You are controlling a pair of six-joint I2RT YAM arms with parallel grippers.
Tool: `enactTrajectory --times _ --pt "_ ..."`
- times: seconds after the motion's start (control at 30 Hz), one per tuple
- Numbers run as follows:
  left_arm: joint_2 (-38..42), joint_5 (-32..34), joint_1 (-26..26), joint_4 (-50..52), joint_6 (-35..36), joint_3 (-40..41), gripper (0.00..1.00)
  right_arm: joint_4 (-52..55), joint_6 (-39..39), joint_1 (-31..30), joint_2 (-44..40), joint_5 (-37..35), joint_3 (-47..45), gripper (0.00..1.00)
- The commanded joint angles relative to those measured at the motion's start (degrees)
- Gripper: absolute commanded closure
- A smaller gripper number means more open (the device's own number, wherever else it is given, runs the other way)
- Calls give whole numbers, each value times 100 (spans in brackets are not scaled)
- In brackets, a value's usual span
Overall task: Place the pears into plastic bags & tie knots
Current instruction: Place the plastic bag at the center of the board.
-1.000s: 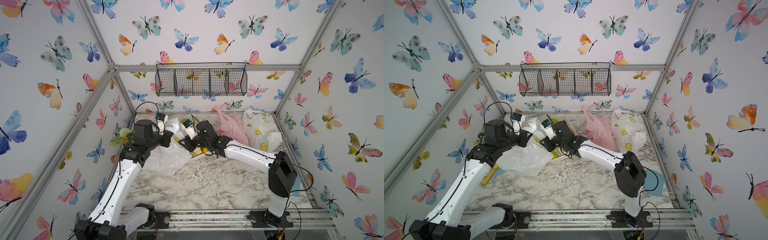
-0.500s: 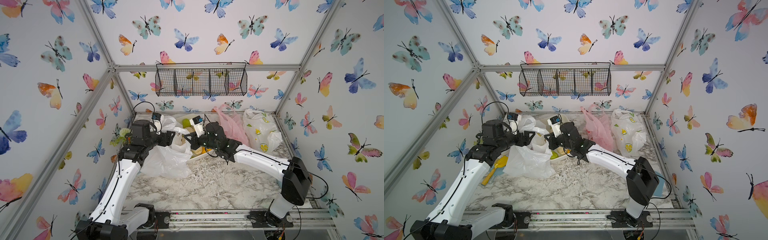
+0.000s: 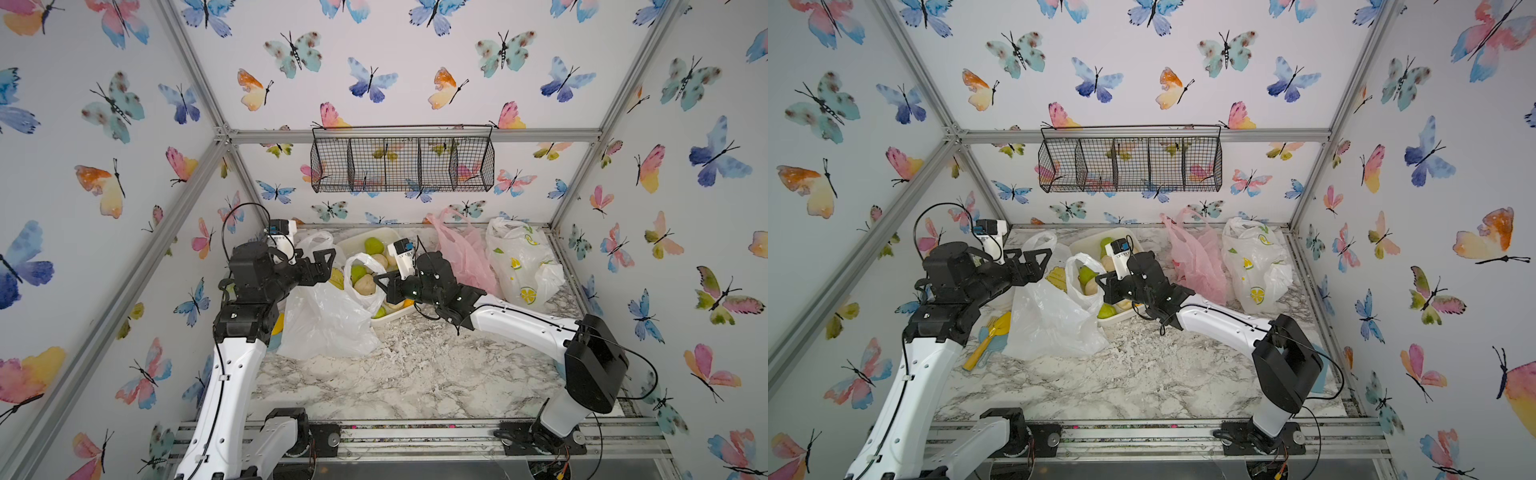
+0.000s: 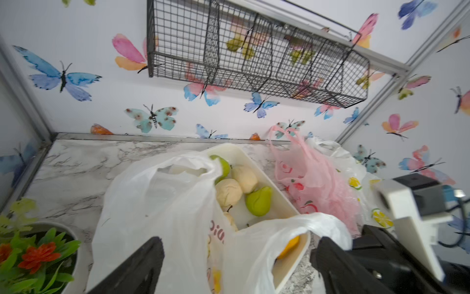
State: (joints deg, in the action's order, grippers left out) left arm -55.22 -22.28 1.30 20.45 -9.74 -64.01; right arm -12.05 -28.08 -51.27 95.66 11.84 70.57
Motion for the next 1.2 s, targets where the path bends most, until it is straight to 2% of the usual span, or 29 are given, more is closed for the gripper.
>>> enactTrajectory --times 0.0,0.03,0.1,0.23,0.47,0.6,0.73,0.83,0.87,0.9,0.97,1.0,1.13,1.17 --pt "-91 920 2 310 66 -114 1 -236 -58 57 -222 91 -91 97" --pt "-266 1516 -3 611 142 -173 1 -245 -50 64 -231 110 -103 97" --pt "-608 1915 1 974 342 -252 1 -266 -58 63 -223 190 -117 97" --pt "-1001 1434 19 728 342 -303 1 -469 -131 64 -229 393 -245 97" --pt "-2023 1474 75 213 300 -214 1 -692 -216 64 -354 499 -520 97" --pt "-2715 1287 382 170 328 -499 1 -818 -276 63 -372 490 -711 98" --pt "-3311 1616 797 209 536 -677 2 -932 -355 64 -390 547 -862 97" --pt "-3864 2022 907 752 746 -925 0 -995 -400 60 -472 469 -980 96" --pt "-4070 2144 910 1056 807 -1059 5 -993 -402 63 -530 418 -1029 96" --pt "-4187 2185 908 1182 866 -1108 16 -983 -386 64 -583 391 -1065 95" --pt "-4227 2274 899 1160 930 -1125 50 -838 -342 64 -747 322 -1189 94" --pt "-4188 2292 898 1111 930 -1151 61 -757 -330 64 -831 314 -1246 93" --pt "-4115 2197 890 1086 1040 -1529 98 -447 -298 64 -1223 231 -1693 88" --pt "-4061 2098 896 1127 1080 -1648 100 -291 -258 64 -1319 165 -1763 85"
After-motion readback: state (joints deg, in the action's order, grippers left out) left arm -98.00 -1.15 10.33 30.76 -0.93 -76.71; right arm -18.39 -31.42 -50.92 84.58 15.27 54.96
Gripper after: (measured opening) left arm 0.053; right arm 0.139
